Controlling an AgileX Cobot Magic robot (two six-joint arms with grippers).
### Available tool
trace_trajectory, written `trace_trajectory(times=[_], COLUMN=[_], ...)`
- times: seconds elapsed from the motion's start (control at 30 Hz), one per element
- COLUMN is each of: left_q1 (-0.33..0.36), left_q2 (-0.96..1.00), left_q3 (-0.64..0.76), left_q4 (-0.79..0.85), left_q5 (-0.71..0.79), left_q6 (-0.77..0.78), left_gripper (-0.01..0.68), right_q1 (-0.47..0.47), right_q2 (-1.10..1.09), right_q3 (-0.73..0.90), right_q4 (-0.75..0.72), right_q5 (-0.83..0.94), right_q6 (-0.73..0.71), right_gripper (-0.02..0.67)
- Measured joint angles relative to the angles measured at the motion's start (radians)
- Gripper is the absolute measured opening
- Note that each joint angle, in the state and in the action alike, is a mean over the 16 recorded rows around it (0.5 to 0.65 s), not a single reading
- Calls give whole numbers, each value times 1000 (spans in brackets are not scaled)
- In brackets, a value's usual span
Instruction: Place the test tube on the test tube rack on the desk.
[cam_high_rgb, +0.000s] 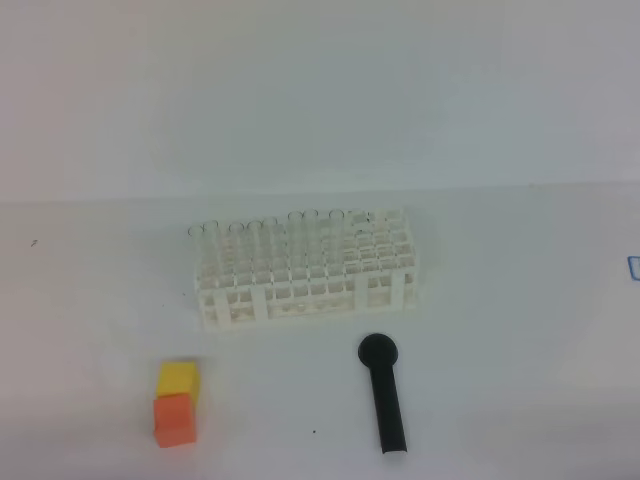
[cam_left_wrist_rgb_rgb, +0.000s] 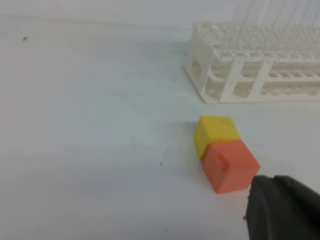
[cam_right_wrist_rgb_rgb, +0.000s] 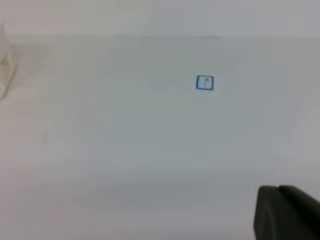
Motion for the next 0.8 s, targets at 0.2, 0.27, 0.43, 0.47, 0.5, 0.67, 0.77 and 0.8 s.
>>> trace_trajectory(times=[0.2,0.27,0.43,0.47,0.5,0.67,0.77,0.8], left_q1=[0,0,0,0,0,6,11,13], left_q2=[0,0,-1,-1,-1,-1,-1,-1], left_q3=[1,1,3,3,3,3,3,3], left_q4=[87,111,142,144,146,148,148,148], left_q5=[31,31,33,33,33,36,38,38], left_q6=[-135,-170,-204,-204,-204,-204,-205,-205], left_gripper=[-1,-1,-1,-1,-1,-1,-1,-1], right_q1=[0,0,0,0,0,0,0,0], right_q2=[0,0,0,0,0,0,0,0], right_q3=[0,0,0,0,0,0,0,0], right_q4=[0,0,0,0,0,0,0,0], right_q5=[0,0,0,0,0,0,0,0], right_q6=[0,0,0,0,0,0,0,0], right_gripper=[-1,-1,-1,-1,-1,-1,-1,-1])
